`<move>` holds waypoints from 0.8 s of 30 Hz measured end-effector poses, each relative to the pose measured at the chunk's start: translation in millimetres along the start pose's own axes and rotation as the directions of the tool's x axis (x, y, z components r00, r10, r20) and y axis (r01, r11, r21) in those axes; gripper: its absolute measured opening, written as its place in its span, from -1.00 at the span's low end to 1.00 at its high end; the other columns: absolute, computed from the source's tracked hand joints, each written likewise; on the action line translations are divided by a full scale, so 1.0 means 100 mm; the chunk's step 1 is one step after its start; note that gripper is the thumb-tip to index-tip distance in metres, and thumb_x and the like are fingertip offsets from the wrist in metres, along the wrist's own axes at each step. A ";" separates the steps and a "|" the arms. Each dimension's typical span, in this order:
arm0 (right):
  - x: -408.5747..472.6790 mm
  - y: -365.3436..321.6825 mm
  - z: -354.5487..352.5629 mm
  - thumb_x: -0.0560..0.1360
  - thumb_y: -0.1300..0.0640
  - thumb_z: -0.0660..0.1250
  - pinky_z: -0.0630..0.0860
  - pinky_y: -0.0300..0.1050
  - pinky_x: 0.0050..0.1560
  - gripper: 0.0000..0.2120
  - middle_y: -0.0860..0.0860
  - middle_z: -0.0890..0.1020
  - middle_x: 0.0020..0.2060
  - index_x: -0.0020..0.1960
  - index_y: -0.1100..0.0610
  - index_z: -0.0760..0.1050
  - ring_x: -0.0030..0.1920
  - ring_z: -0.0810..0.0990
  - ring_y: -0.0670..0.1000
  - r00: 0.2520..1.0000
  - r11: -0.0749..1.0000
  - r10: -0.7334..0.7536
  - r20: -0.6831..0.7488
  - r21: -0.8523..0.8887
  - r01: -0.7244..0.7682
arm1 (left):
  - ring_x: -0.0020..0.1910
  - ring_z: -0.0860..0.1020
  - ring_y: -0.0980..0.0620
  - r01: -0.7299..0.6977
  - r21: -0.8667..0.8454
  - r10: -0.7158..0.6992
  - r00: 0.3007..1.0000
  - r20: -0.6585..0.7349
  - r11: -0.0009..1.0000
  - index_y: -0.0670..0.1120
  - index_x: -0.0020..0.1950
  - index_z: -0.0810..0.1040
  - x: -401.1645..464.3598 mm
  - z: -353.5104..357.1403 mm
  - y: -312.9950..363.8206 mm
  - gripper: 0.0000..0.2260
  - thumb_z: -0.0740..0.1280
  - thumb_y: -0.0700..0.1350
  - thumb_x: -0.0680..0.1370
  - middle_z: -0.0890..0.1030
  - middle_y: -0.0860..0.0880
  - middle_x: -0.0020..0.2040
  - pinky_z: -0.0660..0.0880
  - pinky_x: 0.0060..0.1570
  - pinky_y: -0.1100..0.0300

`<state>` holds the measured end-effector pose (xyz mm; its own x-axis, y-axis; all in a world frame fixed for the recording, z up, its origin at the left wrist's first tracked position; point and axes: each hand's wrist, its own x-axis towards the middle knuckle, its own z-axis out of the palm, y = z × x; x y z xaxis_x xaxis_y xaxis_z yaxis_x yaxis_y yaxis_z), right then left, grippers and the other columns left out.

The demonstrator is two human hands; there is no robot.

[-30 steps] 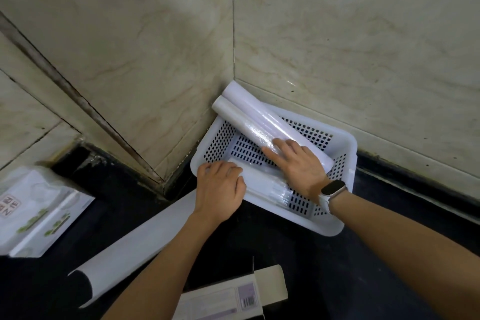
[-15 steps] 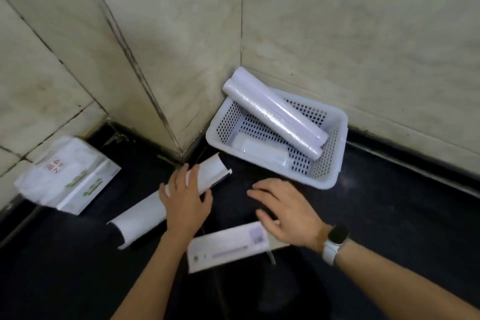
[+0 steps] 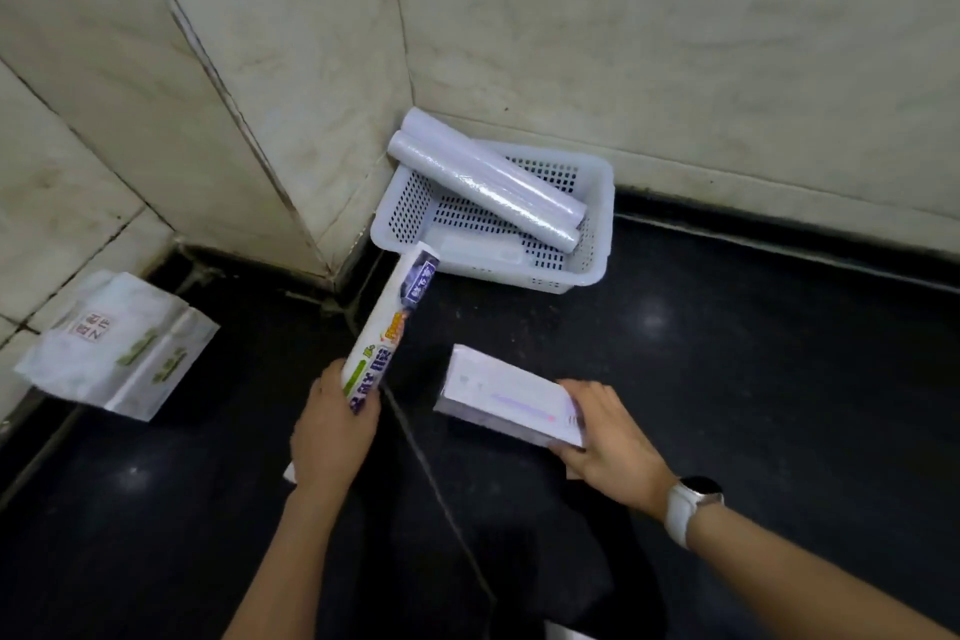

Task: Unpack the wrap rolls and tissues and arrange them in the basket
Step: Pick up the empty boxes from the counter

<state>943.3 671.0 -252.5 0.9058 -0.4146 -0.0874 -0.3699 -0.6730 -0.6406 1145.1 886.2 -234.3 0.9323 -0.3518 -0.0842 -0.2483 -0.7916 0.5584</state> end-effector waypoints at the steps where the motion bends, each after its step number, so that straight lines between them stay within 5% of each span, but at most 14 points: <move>1: -0.20 0.07 -0.05 0.38 -0.01 0.35 0.31 -0.21 0.11 -0.47 -0.15 0.36 0.04 0.29 -0.06 0.24 0.06 0.29 -0.13 0.995 0.996 0.076 -0.061 0.057 -0.072 | -0.02 0.55 -0.14 -0.041 -0.036 0.042 0.999 0.020 0.999 -0.04 0.27 0.34 -0.11 0.07 0.12 -0.62 0.31 -0.04 0.49 0.54 -0.15 0.11 0.51 -0.12 0.00; 6: -1.42 0.51 -0.26 0.36 0.08 0.41 0.28 -0.18 0.08 -0.44 -0.10 0.40 0.04 0.29 0.00 0.27 0.07 0.33 -0.04 0.870 0.915 0.396 -0.294 0.203 -0.348 | 0.03 0.55 -0.18 -0.218 -0.095 0.231 0.959 0.162 0.971 -0.03 0.32 0.28 -0.86 0.55 0.83 -0.57 0.30 -0.03 0.49 0.54 -0.11 0.19 0.47 -0.08 0.01; 13: -3.62 0.81 -0.31 0.36 0.22 0.36 0.34 -0.06 0.17 -0.40 0.05 0.42 0.10 0.35 0.10 0.24 0.13 0.38 0.07 0.498 0.687 0.726 -0.475 0.548 -0.477 | 0.07 0.52 -0.19 -0.414 -0.185 0.452 0.779 0.435 0.891 0.04 0.34 0.22 -2.69 1.17 1.66 -0.53 0.27 -0.09 0.46 0.51 -0.07 0.20 0.49 0.01 -0.03; 16: -4.72 0.81 -0.22 0.33 0.29 0.34 0.45 0.06 0.07 -0.58 0.09 0.50 0.03 0.14 0.04 0.35 0.04 0.46 0.14 0.330 0.608 0.794 -0.511 0.670 -0.426 | 0.05 0.51 -0.13 -0.438 -0.279 0.511 0.615 0.600 0.855 0.05 0.29 0.26 -3.63 1.49 1.89 -0.55 0.28 -0.13 0.42 0.52 -0.04 0.16 0.49 0.01 0.00; 19: -5.87 0.77 -0.05 0.35 0.30 0.34 0.44 -0.04 -0.11 -0.67 0.04 0.52 -0.11 -0.06 -0.07 0.35 -0.06 0.49 0.14 0.061 0.482 0.864 -0.500 0.786 -0.387 | 0.06 0.49 -0.11 -0.512 -0.338 0.561 0.377 0.737 0.789 -0.04 0.19 0.35 -4.61 1.82 2.13 -0.62 0.30 -0.19 0.40 0.51 -0.08 0.12 0.42 -0.04 0.10; 22: -6.86 0.70 0.18 0.40 0.27 0.35 0.37 -0.16 -0.17 -0.66 0.00 0.51 -0.06 0.01 -0.10 0.36 -0.07 0.48 0.05 -0.228 0.330 0.888 -0.399 0.900 -0.286 | 0.04 0.50 -0.10 -0.566 -0.399 0.554 0.125 0.823 0.721 -0.09 0.17 0.39 -5.59 2.12 2.36 -0.67 0.30 -0.23 0.42 0.53 -0.11 0.09 0.39 -0.06 0.15; 24: -7.42 0.64 0.38 0.44 0.24 0.34 0.37 -0.18 -0.14 -0.63 0.01 0.46 0.01 0.20 0.06 0.36 -0.05 0.45 0.01 -0.398 0.220 0.877 -0.271 0.961 -0.169 | -0.05 0.54 -0.07 -0.577 -0.427 0.507 -0.026 0.862 0.696 -0.09 0.16 0.42 -6.25 2.29 2.47 -0.70 0.30 -0.22 0.43 0.58 -0.12 0.07 0.45 -0.08 0.13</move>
<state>255.5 958.4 -257.4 -0.7406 -0.5910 -0.3199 -0.0357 0.5100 -0.8594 440.5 795.9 -232.9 -0.3766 -0.8226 -0.4260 -0.5988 -0.1347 0.7895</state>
